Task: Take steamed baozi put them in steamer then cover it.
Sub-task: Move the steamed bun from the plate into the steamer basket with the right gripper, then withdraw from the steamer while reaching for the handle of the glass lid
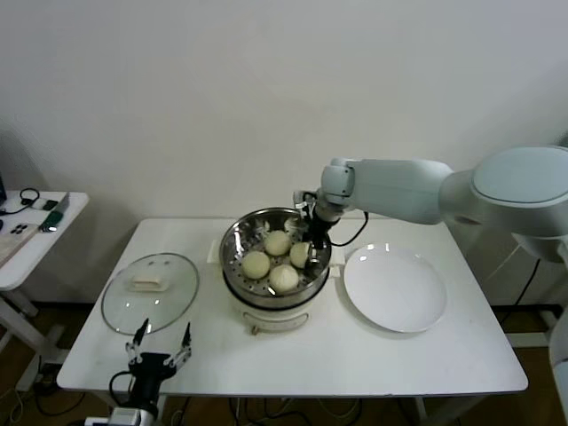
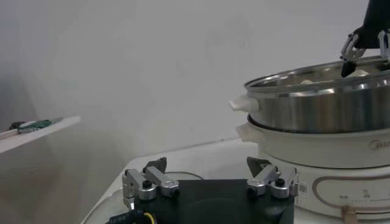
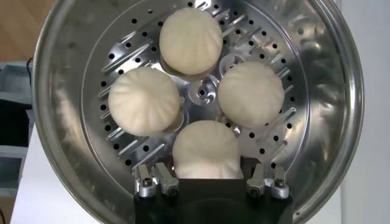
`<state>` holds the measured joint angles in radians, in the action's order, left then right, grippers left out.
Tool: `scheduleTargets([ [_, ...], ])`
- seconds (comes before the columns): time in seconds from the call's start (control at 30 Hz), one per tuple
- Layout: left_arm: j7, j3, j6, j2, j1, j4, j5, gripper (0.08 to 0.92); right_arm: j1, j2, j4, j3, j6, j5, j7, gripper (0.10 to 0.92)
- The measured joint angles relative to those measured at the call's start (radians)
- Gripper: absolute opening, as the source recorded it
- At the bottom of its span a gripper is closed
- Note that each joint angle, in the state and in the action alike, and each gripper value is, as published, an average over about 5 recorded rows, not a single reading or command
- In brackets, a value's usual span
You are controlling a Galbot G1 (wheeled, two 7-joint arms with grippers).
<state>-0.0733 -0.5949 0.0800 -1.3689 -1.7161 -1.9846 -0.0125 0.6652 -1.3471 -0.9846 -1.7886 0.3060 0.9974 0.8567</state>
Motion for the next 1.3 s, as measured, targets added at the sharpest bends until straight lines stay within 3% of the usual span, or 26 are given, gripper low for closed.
scheduleTargets([
  [0.23, 0.000, 0.000, 0.000, 0.001, -0.003, 0.000, 0.000, 0.823, -0.005, 0.001, 0.009, 0.005, 0.002, -0.007, -0.005, 0.717],
  [0.5, -0.001, 0.000, 0.001, 0.002, -0.004, -0.001, 0.000, 0.823, -0.004, 0.008, 0.003, 0.012, 0.008, -0.008, -0.006, 0.818],
  [0.97, -0.005, -0.002, 0.001, 0.001, -0.002, -0.005, 0.002, 0.823, 0.038, 0.059, -0.027, 0.068, -0.012, 0.018, 0.018, 0.823],
  [1.3, -0.016, -0.002, 0.002, -0.001, 0.004, -0.012, 0.017, 0.823, 0.025, 0.240, -0.132, 0.179, -0.154, 0.061, -0.149, 0.823],
])
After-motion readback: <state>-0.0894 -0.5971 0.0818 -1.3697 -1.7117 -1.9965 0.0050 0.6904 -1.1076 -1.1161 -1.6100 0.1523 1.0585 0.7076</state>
